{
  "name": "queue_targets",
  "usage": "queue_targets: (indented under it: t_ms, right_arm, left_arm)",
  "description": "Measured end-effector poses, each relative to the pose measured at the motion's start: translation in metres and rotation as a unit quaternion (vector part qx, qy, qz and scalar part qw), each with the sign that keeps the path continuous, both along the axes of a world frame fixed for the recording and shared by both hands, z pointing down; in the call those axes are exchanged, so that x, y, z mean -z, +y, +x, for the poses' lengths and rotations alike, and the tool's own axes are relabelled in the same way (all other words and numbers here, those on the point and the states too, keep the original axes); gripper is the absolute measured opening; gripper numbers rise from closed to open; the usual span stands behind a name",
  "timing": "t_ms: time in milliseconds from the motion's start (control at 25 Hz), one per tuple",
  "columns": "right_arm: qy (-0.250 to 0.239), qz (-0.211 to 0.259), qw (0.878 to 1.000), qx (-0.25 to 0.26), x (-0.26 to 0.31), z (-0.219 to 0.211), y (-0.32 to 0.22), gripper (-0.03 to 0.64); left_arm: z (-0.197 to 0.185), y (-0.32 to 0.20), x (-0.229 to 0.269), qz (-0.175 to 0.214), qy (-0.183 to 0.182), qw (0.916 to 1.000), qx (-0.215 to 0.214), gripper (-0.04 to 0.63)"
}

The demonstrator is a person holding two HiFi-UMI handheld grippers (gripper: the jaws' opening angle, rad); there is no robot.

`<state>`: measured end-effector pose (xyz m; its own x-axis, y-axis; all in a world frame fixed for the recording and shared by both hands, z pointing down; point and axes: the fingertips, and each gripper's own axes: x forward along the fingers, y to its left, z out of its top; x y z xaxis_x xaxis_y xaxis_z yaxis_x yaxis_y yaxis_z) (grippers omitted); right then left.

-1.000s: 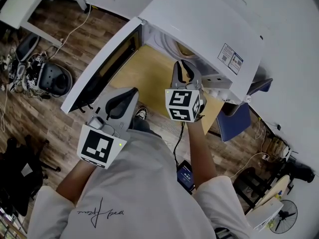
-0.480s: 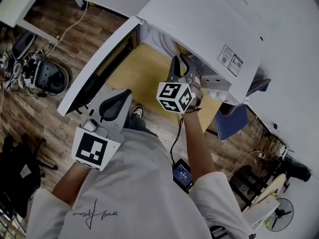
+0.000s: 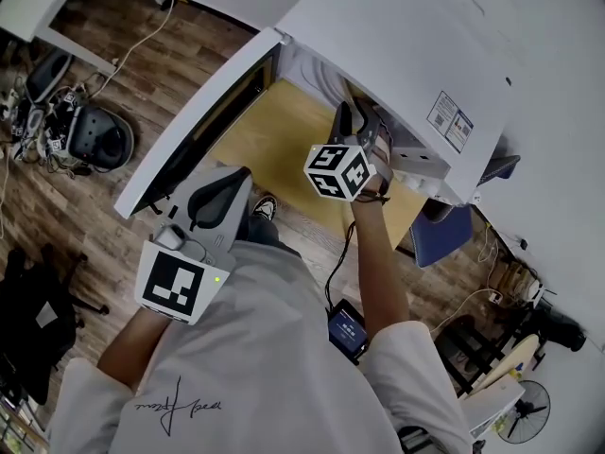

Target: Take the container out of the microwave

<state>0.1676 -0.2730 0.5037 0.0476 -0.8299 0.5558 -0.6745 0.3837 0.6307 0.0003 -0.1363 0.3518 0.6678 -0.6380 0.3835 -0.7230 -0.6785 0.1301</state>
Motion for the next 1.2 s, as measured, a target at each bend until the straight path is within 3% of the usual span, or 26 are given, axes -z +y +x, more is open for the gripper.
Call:
queue_targets:
  t_ms: [160,560,1200]
  right_arm:
    - [0.014,-0.009,1.000,0.000,-0.010,0.002,-0.005,0.143]
    - [0.067,0.001,0.998,-0.001,-0.019,0.003,-0.014,0.144]
    - [0.122,0.011,0.992,-0.010,-0.024,0.008,-0.018,0.088]
  left_arm:
    - [-0.004,-0.001,-0.002,-0.002,-0.003,1.0000,0.001,-0.008]
    - [-0.011,-0.004,-0.005,-0.008,-0.002,1.0000,0.001,-0.008]
    - [-0.022,-0.008,-0.006,-0.010,0.001,0.9999,0.008,-0.008]
